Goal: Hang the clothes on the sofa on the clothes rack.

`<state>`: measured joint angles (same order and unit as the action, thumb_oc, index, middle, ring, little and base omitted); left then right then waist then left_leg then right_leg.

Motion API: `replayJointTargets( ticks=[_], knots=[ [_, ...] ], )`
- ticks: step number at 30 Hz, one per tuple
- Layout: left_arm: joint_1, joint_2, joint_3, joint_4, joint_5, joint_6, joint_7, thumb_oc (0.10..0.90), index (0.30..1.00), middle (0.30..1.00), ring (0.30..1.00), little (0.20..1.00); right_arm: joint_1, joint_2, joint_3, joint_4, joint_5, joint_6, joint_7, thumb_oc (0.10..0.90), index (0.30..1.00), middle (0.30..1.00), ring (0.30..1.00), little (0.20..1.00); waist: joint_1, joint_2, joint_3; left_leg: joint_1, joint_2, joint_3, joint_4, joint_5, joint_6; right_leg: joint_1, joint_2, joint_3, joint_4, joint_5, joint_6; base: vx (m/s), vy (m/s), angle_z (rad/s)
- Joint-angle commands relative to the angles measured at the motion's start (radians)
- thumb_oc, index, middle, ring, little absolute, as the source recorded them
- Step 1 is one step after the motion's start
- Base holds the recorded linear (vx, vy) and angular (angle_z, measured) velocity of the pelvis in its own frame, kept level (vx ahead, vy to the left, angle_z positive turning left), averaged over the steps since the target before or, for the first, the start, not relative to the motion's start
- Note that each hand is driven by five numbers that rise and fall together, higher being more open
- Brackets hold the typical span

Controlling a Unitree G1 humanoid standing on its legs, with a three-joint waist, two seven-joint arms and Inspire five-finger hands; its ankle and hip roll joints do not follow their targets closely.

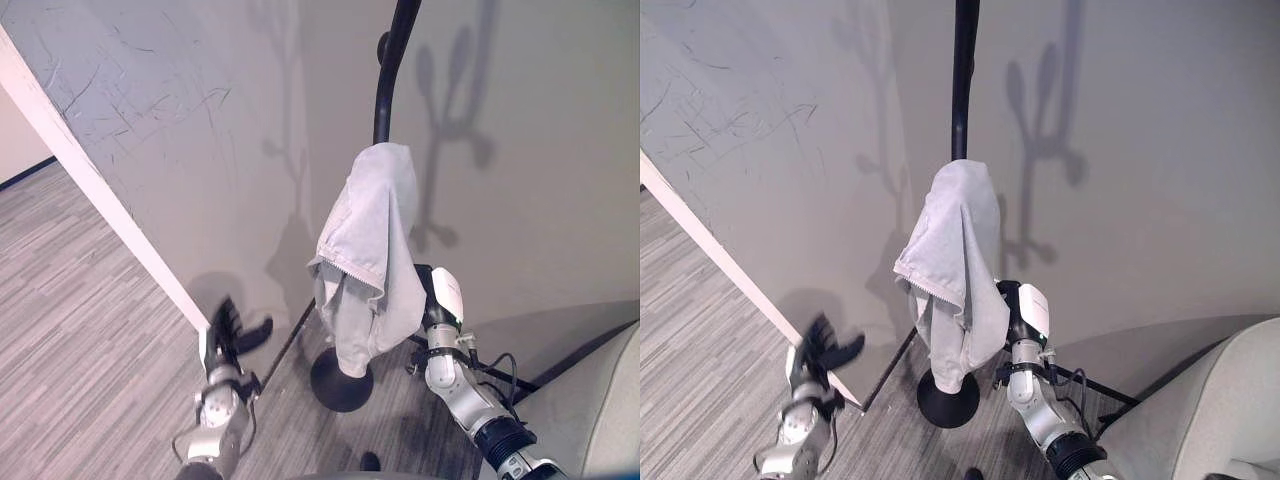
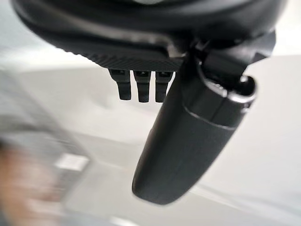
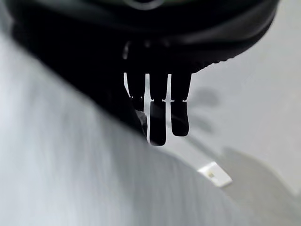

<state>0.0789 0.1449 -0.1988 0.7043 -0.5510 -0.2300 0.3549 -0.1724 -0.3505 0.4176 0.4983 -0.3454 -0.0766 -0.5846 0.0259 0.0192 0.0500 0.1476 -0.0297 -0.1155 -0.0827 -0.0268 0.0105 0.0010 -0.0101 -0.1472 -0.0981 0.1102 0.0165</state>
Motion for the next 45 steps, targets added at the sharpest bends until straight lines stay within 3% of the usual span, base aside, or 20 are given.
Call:
replayJointTargets(
  ticks=[1, 4, 5, 6, 12, 19, 20, 21, 23, 24, 25, 26, 27, 28, 30, 32, 33, 38, 45],
  knots=[
    [-0.079, 0.026, 0.016, 0.019, -0.003, -0.076, -0.035, 0.8, 0.9, 0.9, 0.9, 0.9, 0.021, -0.013, 0.027, 0.063, 0.007, 0.006, 0.014, 0.4, 0.3, 0.3, 0.3, 0.3, 0.024, -0.057, -0.024, -0.066, 0.026, 0.013, -0.005, 0.02, -0.019, 0.097, -0.04, 0.027, 0.011, -0.095, 0.062, 0.0, 0.0, 0.0],
    [-0.078, 0.024, 0.014, 0.046, 0.01, -0.073, -0.037, 0.8, 0.9, 0.9, 0.9, 0.9, 0.024, -0.01, 0.033, 0.067, 0.008, 0.004, 0.018, 0.4, 0.3, 0.3, 0.3, 0.3, 0.024, -0.057, -0.023, -0.066, 0.026, 0.013, -0.005, 0.02, -0.019, 0.097, -0.039, 0.027, 0.011, -0.095, 0.063, 0.0, 0.0, 0.0],
    [-0.075, -0.001, 0.017, 0.173, 0.031, -0.059, -0.048, 0.8, 0.9, 0.9, 0.9, 0.9, 0.043, 0.014, 0.051, 0.099, 0.024, -0.002, 0.029, 0.515, 0.472, 0.472, 0.472, 0.472, 0.025, -0.06, -0.023, -0.065, 0.027, 0.012, -0.005, 0.018, -0.02, 0.096, -0.039, 0.025, 0.011, -0.097, 0.062, 0.0, 0.0, 0.0],
    [-0.078, -0.012, 0.028, 0.218, 0.025, -0.055, -0.055, 0.8, 0.9, 0.9, 0.9, 0.9, 0.048, 0.022, 0.053, 0.111, 0.033, -0.003, 0.029, 0.8, 0.9, 0.9, 0.9, 0.9, 0.025, -0.061, -0.022, -0.065, 0.027, 0.011, -0.005, 0.016, -0.02, 0.096, -0.039, 0.024, 0.011, -0.098, 0.062, 0.0, 0.0, 0.0],
    [-0.072, -0.052, 0.1, 0.354, -0.05, -0.048, -0.059, 0.8, 0.9, 0.9, 0.9, 0.9, 0.066, 0.039, 0.038, 0.13, 0.074, -0.012, 0.008, 0.8, 0.9, 0.9, 0.9, 0.9, 0.027, -0.062, -0.021, -0.061, 0.027, 0.013, -0.005, 0.013, -0.021, 0.1, -0.039, 0.025, 0.011, -0.1, 0.062, 0.0, 0.0, 0.0],
    [-0.072, -0.05, 0.137, 0.475, -0.007, -0.027, -0.048, 0.8, 0.9, 0.9, 0.9, 0.9, 0.082, 0.071, -0.038, 0.185, 0.206, -0.033, -0.036, 0.8, 0.9, 0.9, 0.9, 0.9, 0.026, -0.066, -0.022, -0.059, 0.028, 0.016, -0.005, 0.011, -0.021, 0.101, -0.038, 0.026, 0.011, -0.101, 0.061, 0.0, 0.0, 0.0],
    [-0.073, -0.051, 0.141, 0.492, -0.007, -0.025, -0.047, 0.8, 0.9, 0.9, 0.9, 0.9, 0.086, 0.081, -0.057, 0.195, 0.254, -0.045, -0.041, 0.8, 0.9, 0.9, 0.9, 0.9, 0.025, -0.067, -0.022, -0.058, 0.028, 0.016, -0.005, 0.011, -0.021, 0.101, -0.038, 0.026, 0.011, -0.101, 0.061, 0.0, 0.0, 0.0],
    [-0.072, -0.052, 0.15, 0.513, -0.017, -0.017, -0.046, 0.8, 0.9, 0.9, 0.9, 0.9, 0.097, 0.115, -0.119, 0.235, 0.406, -0.085, -0.047, 0.8, 0.9, 0.9, 0.9, 0.9, 0.024, -0.069, -0.024, -0.059, 0.028, 0.017, -0.005, 0.011, -0.022, 0.101, -0.038, 0.026, 0.011, -0.101, 0.061, 0.0, 0.0, 0.0],
    [-0.074, -0.052, 0.159, 0.527, -0.024, -0.013, -0.049, 0.8, 0.9, 0.9, 0.9, 0.9, 0.101, 0.125, -0.135, 0.25, 0.452, -0.091, -0.042, 0.8, 0.9, 0.9, 0.9, 0.9, 0.024, -0.07, -0.024, -0.058, 0.028, 0.017, -0.005, 0.01, -0.022, 0.101, -0.037, 0.026, 0.011, -0.1, 0.061, 0.0, 0.0, 0.0],
    [-0.072, -0.048, 0.164, 0.546, -0.022, -0.002, -0.05, 0.8, 0.9, 0.9, 0.9, 0.9, 0.106, 0.153, -0.186, 0.317, 0.583, -0.12, -0.028, 0.8, 0.9, 0.9, 0.9, 0.9, 0.023, -0.073, -0.026, -0.058, 0.027, 0.016, -0.005, 0.01, -0.023, 0.102, -0.036, 0.025, 0.011, -0.099, 0.06, 0.0, 0.0, 0.0],
    [-0.072, -0.048, 0.164, 0.546, -0.022, -0.002, -0.05, 0.8, 0.9, 0.9, 0.9, 0.9, 0.105, 0.153, -0.186, 0.318, 0.584, -0.121, -0.028, 0.8, 0.9, 0.9, 0.9, 0.9, 0.024, -0.073, -0.026, -0.058, 0.027, 0.016, -0.005, 0.01, -0.023, 0.102, -0.036, 0.025, 0.011, -0.099, 0.06, 0.0, 0.0, 0.0],
    [-0.073, -0.042, 0.165, 0.575, -0.006, 0.016, -0.057, 0.8, 0.9, 0.9, 0.9, 0.9, 0.103, 0.182, -0.237, 0.409, 0.735, -0.147, -0.01, 0.8, 0.9, 0.9, 0.9, 0.9, 0.024, -0.076, -0.03, -0.059, 0.027, 0.016, -0.005, 0.009, -0.024, 0.101, -0.035, 0.026, 0.011, -0.098, 0.059, 0.0, 0.0, 0.0],
    [-0.074, -0.041, 0.165, 0.576, -0.006, 0.016, -0.057, 0.8, 0.9, 0.9, 0.9, 0.9, 0.101, 0.182, -0.237, 0.411, 0.737, -0.149, -0.009, 0.8, 0.9, 0.9, 0.9, 0.9, 0.024, -0.077, -0.03, -0.059, 0.027, 0.016, -0.005, 0.008, -0.024, 0.101, -0.035, 0.026, 0.011, -0.099, 0.059, 0.0, 0.0, 0.0],
    [-0.079, -0.035, 0.164, 0.605, 0.008, 0.033, -0.073, 0.8, 0.9, 0.9, 0.9, 0.9, 0.089, 0.215, -0.291, 0.549, 0.903, -0.165, 0.026, 0.8, 0.9, 0.9, 0.9, 0.9, 0.026, -0.08, -0.033, -0.058, 0.027, 0.015, -0.005, 0.007, -0.026, 0.101, -0.035, 0.026, 0.011, -0.098, 0.058, 0.0, 0.0, 0.0],
    [-0.08, -0.033, 0.164, 0.613, 0.005, 0.038, -0.079, 0.8, 0.9, 0.9, 0.9, 0.9, 0.083, 0.229, -0.309, 0.602, 0.974, -0.171, 0.039, 0.8, 0.9, 0.9, 0.9, 0.9, 0.027, -0.081, -0.035, -0.058, 0.027, 0.015, -0.005, 0.006, -0.026, 0.102, -0.034, 0.026, 0.011, -0.098, 0.058, 0.0, 0.0, 0.0],
    [-0.088, -0.031, 0.153, 0.631, 0.0, 0.048, -0.107, 0.8, 0.9, 0.9, 0.9, 0.9, 0.062, 0.261, -0.394, 0.79, 1.16, -0.166, 0.079, 0.8, 0.9, 0.9, 0.9, 0.9, 0.03, -0.079, -0.038, -0.056, 0.028, 0.013, -0.005, 0.003, -0.028, 0.103, -0.033, 0.024, 0.011, -0.098, 0.058, 0.01, 0.001, 0.02],
    [-0.089, -0.031, 0.148, 0.633, -0.003, 0.045, -0.117, 0.8, 0.9, 0.9, 0.9, 0.9, 0.063, 0.27, -0.416, 0.836, 1.192, -0.159, 0.088, 0.8, 0.9, 0.9, 0.9, 0.9, 0.029, -0.077, -0.04, -0.056, 0.028, 0.013, -0.005, 0.002, -0.028, 0.104, -0.034, 0.023, 0.011, -0.099, 0.059, 0.02, 0.004, 0.07],
    [-0.097, -0.04, 0.092, 0.628, 0.009, 0.033, -0.153, 0.8, 0.9, 0.9, 0.9, 0.9, 0.06, 0.28, -0.438, 0.992, 1.231, -0.106, 0.136, 0.8, 0.9, 0.9, 0.9, 0.9, 0.028, -0.067, -0.038, -0.054, 0.029, 0.009, -0.005, -0.001, -0.03, 0.106, -0.036, 0.018, 0.011, -0.1, 0.06, 0.0, 0.005, 0.02],
    [-0.101, -0.045, 0.064, 0.626, 0.003, 0.031, -0.155, 0.8, 0.9, 0.9, 0.9, 0.9, 0.051, 0.289, -0.393, 0.93, 1.226, -0.115, 0.164, 0.8, 0.9, 0.9, 0.9, 0.9, 0.025, -0.061, -0.034, -0.055, 0.028, 0.013, -0.005, 0.001, -0.032, 0.105, -0.039, 0.018, 0.011, -0.098, 0.061, 0.0, 0.001, 0.0]
  ],
)
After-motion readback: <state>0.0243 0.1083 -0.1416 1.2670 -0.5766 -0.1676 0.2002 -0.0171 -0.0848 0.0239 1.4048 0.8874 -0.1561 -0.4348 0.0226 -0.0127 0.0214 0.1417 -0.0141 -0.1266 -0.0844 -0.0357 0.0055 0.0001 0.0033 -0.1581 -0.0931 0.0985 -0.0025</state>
